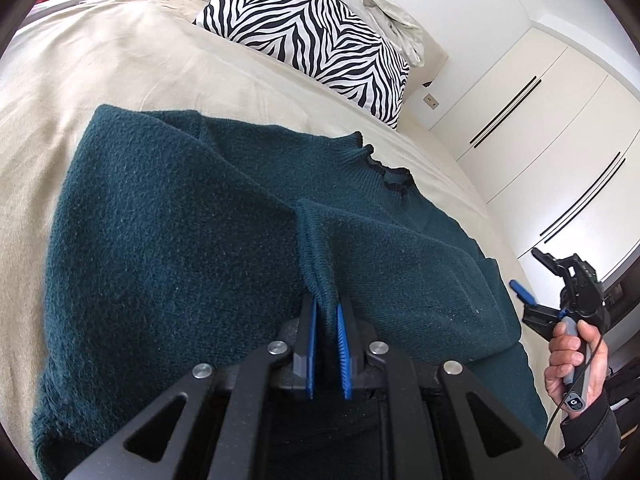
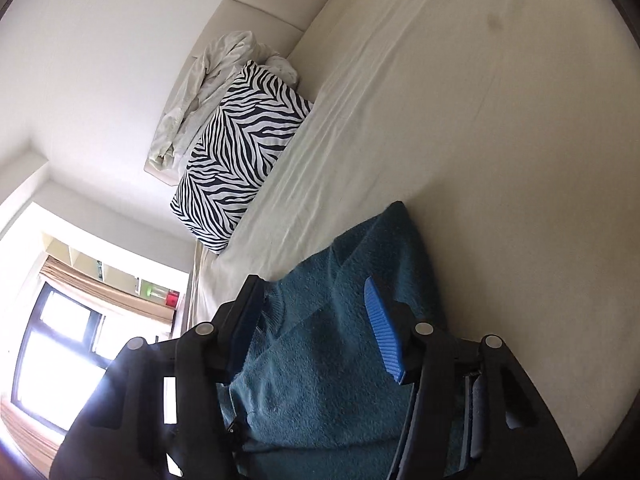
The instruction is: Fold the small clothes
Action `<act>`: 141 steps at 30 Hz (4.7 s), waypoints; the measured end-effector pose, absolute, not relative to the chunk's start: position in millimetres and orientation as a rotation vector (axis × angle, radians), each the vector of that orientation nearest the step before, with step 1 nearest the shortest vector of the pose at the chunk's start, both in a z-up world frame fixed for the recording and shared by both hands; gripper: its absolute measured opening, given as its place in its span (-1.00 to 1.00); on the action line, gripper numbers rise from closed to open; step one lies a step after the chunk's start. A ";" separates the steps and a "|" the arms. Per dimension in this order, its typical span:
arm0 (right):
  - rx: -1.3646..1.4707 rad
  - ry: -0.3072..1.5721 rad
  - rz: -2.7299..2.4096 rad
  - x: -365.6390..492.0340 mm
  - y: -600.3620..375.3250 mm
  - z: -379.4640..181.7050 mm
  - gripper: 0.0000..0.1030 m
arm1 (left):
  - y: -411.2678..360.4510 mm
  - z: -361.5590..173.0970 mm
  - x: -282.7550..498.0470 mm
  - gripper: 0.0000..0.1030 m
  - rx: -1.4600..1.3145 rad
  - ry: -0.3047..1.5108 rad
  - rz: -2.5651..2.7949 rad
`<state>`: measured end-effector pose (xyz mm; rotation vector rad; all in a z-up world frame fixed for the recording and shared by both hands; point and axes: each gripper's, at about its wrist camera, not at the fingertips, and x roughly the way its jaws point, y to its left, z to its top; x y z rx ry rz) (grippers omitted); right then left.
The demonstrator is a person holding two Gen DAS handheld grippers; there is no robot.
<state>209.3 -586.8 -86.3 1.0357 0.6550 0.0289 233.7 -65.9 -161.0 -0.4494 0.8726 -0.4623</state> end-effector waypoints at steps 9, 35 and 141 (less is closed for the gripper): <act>1.017 0.695 -0.016 167.7 -583.5 -115.8 0.05 | -58.6 -155.1 230.1 -0.68 -0.471 0.903 -0.458; 0.777 0.935 -0.133 -210.5 -537.8 -88.6 0.10 | 21.0 -131.9 -73.0 0.21 -0.402 1.106 -0.335; 0.790 0.796 -0.182 257.8 -578.3 -82.8 0.11 | 81.0 -130.0 262.7 -0.05 -0.954 1.022 -0.256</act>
